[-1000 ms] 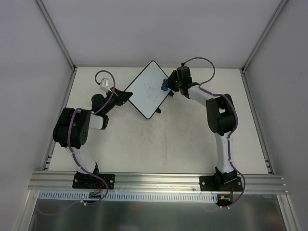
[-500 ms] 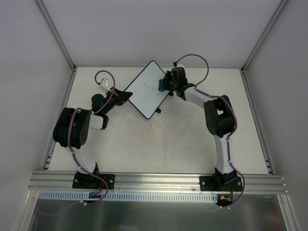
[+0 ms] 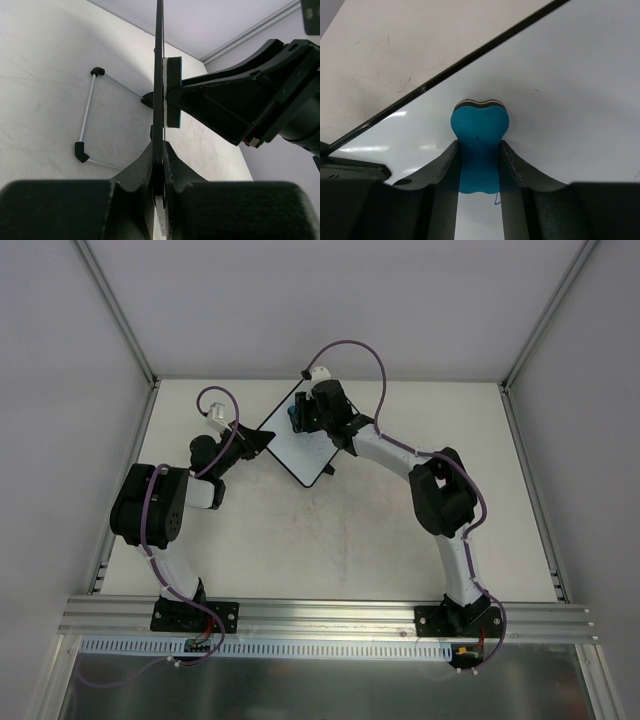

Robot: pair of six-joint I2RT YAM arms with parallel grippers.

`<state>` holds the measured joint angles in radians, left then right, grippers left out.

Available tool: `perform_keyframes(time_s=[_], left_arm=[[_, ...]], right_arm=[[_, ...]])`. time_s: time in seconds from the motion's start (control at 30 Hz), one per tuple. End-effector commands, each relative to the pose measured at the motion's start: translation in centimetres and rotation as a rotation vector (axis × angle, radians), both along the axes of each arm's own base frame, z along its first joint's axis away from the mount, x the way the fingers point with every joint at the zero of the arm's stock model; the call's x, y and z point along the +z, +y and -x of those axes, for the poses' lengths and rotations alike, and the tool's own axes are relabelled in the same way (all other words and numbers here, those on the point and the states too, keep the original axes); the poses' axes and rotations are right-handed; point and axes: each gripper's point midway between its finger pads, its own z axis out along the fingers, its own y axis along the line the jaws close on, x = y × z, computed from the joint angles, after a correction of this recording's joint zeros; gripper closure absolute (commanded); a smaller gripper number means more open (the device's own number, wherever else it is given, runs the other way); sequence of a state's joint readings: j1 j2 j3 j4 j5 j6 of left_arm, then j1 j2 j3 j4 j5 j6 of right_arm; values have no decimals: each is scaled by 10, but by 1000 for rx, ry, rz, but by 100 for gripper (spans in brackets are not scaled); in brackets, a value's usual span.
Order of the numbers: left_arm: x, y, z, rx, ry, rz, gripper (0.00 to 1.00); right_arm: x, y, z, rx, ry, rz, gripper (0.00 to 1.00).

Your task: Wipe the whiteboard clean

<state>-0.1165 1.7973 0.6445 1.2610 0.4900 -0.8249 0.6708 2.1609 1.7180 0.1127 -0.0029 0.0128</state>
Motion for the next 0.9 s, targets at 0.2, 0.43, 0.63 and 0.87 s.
perform_keyframes(time_s=[0.2,0.43,0.63,0.87], left_arm=[[29,-17,3,-75,-142,-28,100],[31,-17,4,-72,-145,-29,100],[32,-17,5,-71,-143,-17,100],[33,-17,5,-73,-143,-11,100]], right_arm=[[-14,37,38,173,11,93,100],[-30,19,31,87,84,68,100],[-59,-15,20,-71,218,-53,100],[-88,-58,10,-241,315,-99,100]])
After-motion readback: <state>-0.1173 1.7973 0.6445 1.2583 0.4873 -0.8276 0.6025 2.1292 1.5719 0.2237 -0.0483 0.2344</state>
